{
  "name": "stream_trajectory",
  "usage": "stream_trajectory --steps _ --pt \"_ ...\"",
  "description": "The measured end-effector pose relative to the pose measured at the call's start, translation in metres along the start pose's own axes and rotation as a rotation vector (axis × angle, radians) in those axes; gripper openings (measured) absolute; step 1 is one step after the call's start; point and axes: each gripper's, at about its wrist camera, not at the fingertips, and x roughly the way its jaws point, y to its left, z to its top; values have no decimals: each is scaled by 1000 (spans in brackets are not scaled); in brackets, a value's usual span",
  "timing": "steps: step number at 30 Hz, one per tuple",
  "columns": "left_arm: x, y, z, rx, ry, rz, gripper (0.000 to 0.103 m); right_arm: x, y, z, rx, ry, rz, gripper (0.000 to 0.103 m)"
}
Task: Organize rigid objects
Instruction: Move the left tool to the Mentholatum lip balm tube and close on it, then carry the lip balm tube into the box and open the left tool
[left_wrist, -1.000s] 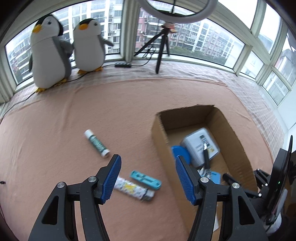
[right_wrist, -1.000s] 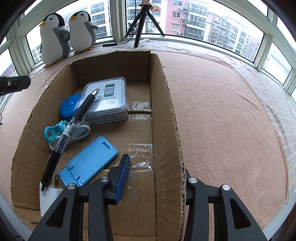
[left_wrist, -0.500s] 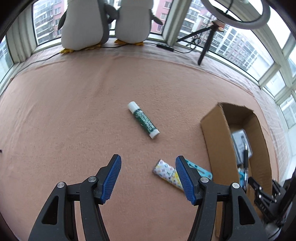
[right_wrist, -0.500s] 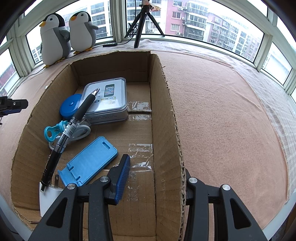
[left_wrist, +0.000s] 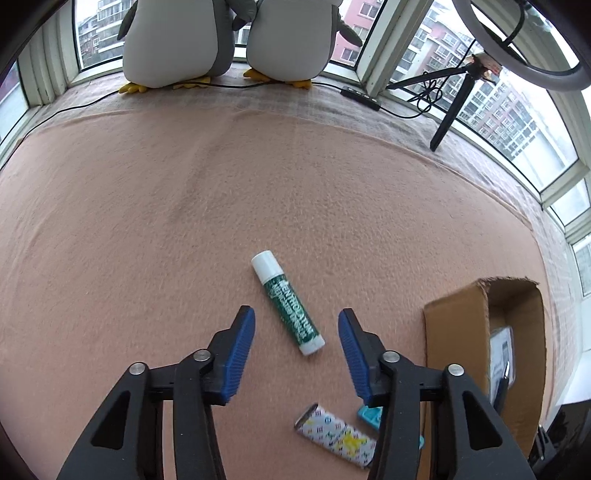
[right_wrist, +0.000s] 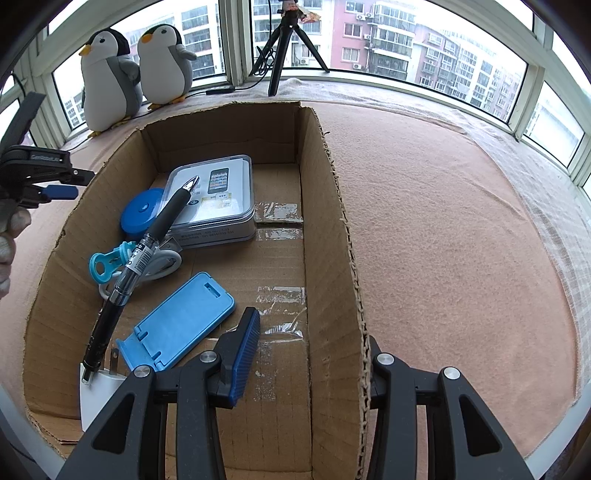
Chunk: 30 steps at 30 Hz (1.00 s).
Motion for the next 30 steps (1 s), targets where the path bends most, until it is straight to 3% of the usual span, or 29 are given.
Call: stream_trajectory --steps 11,18,30 --pt "19 -2 7 4 23 43 34 2 -1 1 4 -1 13 38" --pt "20 0 6 28 15 59 17 2 -1 0 4 -1 12 38" --pt "-12 -1 -33 115 -28 26 16 3 0 1 2 -1 8 38"
